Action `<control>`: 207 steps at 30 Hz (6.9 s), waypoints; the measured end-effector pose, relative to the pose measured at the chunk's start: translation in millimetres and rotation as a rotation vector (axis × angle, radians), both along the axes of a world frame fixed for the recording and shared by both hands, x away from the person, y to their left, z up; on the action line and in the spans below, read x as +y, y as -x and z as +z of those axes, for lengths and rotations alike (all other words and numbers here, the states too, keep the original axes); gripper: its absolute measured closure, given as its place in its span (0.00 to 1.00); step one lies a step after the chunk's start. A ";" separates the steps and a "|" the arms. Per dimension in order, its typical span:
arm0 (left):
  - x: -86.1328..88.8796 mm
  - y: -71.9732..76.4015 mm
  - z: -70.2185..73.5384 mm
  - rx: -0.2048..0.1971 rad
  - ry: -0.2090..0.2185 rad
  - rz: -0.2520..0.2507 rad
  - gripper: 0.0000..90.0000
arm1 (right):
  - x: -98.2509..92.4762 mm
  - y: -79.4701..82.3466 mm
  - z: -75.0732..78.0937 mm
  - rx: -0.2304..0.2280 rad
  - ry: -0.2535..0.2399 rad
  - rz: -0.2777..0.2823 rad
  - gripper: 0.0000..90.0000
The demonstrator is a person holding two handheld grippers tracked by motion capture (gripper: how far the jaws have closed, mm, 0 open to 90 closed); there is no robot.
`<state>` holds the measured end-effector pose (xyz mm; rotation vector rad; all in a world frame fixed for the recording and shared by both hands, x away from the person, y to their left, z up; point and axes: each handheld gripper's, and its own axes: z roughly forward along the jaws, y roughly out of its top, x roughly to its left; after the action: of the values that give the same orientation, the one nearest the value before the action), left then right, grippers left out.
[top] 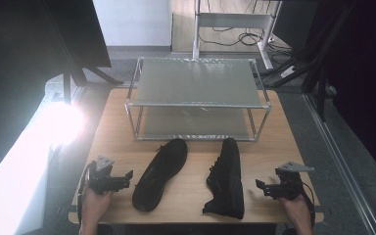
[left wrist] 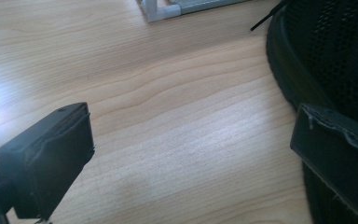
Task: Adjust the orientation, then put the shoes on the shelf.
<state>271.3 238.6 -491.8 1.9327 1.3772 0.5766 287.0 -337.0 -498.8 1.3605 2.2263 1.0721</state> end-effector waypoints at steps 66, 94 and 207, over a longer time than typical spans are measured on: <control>-65.4 18.0 -14.0 0.084 -0.088 -0.257 0.00 | 6.9 -1.4 1.8 -0.054 0.013 -0.014 0.03; -49.4 14.7 -12.3 0.019 -0.111 -0.109 0.00 | 67.6 0.6 61.6 -0.130 0.042 0.087 0.00; -103.5 18.9 29.5 -0.001 0.166 -0.171 0.00 | -2.8 29.3 37.1 -0.005 -0.145 -0.024 0.10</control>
<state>252.3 135.1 -462.3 1.8914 1.2049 0.3696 257.7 -339.8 -461.6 1.4361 2.1593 1.2488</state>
